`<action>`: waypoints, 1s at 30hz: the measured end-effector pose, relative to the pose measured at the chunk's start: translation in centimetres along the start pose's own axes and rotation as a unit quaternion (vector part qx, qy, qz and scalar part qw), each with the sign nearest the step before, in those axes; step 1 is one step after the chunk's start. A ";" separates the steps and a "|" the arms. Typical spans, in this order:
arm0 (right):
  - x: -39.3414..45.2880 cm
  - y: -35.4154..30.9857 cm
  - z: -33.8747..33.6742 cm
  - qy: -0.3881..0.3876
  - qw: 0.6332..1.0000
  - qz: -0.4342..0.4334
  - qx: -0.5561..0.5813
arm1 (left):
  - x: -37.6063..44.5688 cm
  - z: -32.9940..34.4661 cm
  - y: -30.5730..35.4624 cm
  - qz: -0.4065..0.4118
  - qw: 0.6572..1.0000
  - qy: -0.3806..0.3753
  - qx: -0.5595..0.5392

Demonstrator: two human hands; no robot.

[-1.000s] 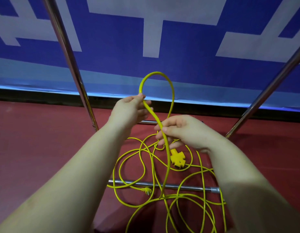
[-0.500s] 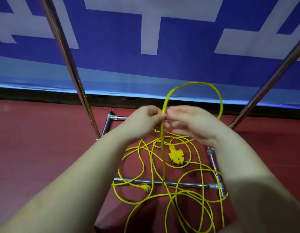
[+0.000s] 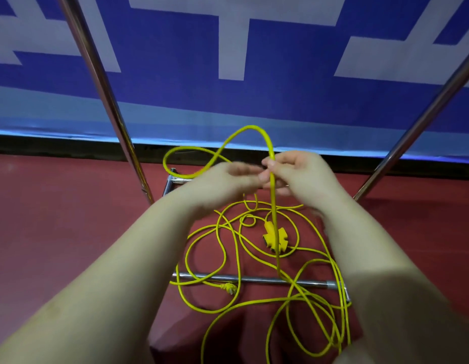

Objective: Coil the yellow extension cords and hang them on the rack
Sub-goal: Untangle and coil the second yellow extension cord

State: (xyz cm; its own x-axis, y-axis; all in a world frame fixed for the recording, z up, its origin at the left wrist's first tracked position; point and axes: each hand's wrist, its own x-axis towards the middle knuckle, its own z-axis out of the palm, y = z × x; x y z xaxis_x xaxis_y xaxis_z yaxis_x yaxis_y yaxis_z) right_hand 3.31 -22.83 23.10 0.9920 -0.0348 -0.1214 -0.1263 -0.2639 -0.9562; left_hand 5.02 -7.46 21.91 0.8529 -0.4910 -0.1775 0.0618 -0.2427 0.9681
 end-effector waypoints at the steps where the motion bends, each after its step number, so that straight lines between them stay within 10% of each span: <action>1: 0.0 -0.2 -0.1 0.021 0.998 0.010 0.057 | -0.1 0.2 -0.4 -0.006 0.995 -0.054 0.078; 4: 0.1 -0.5 -0.3 0.063 0.977 0.037 0.200 | 0.0 1.3 -1.1 -0.026 0.980 -0.123 0.156; 10: 0.3 -0.8 -1.2 0.056 0.954 0.025 0.295 | 0.6 1.9 -0.9 0.016 0.996 -0.025 0.079; 15: -0.5 0.8 -1.5 -0.089 0.992 0.043 -0.073 | 1.1 1.6 -0.5 0.056 0.995 0.083 0.010; 20: -0.6 2.3 -1.5 -0.216 0.870 0.056 -0.440 | 0.9 -0.3 1.8 0.094 0.953 0.240 -0.157; 26: -0.4 1.9 -0.5 -0.136 0.938 -0.029 -0.316 | 0.2 -1.2 1.9 0.077 0.961 0.172 -0.204; 30: 0.1 0.3 -0.4 -0.021 1.000 0.014 0.017 | -0.5 -0.3 0.4 0.016 0.992 0.001 0.126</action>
State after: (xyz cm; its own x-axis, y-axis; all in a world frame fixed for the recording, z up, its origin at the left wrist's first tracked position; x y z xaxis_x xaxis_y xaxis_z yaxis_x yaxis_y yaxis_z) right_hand 3.33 -23.26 22.92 0.9874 0.0001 -0.1584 -0.1541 -0.2300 -0.9609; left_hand 4.78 -7.12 22.46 0.8532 -0.5004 -0.1474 -0.0968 -0.4295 0.8979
